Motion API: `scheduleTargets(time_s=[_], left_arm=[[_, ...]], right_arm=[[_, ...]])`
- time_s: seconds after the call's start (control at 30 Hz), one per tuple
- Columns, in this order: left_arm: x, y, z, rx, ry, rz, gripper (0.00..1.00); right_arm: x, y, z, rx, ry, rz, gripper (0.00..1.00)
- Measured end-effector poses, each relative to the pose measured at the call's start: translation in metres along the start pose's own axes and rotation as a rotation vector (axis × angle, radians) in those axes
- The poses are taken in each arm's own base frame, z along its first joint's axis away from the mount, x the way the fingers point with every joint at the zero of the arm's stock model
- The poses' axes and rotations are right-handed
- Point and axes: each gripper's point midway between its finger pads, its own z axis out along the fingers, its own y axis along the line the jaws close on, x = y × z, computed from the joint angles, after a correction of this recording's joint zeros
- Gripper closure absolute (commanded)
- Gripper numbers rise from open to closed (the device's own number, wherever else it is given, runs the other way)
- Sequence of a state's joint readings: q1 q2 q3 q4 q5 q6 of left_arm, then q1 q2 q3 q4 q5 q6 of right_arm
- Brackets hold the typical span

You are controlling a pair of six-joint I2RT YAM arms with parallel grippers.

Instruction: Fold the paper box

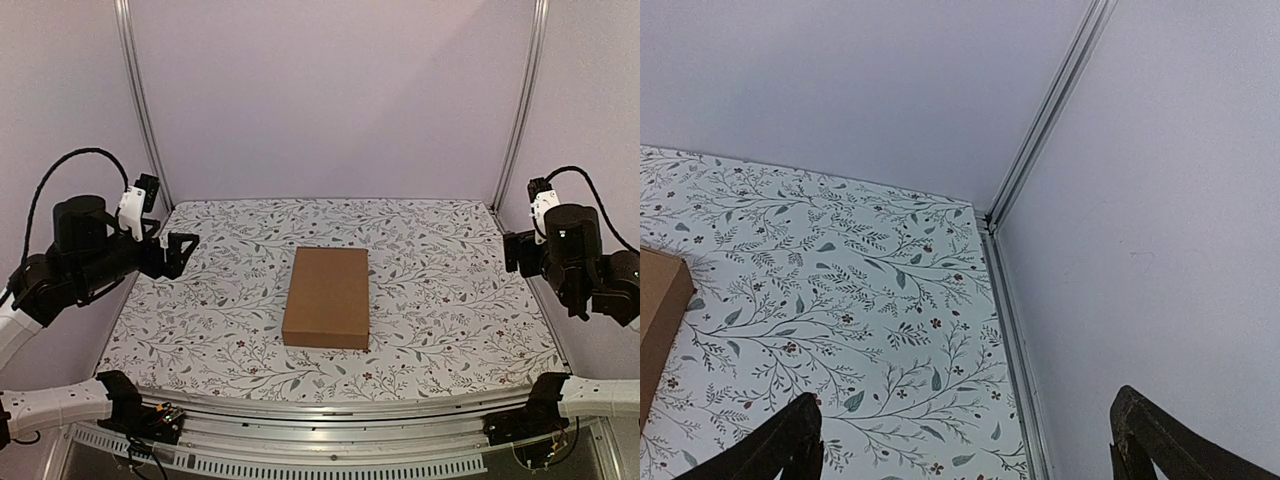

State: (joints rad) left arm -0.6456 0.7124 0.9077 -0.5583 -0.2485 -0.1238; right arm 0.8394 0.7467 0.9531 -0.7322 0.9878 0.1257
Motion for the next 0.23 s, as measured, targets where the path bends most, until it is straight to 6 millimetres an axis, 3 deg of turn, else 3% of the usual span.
scheduleTargets(time_s=[0.23], left_arm=[[0.0062,0.0010,0.0094,-0.003,0.035,-0.006,0.00]], right_arm=[[0.0019,0.0045,0.0041,0.011,0.013,-0.021,0.01]])
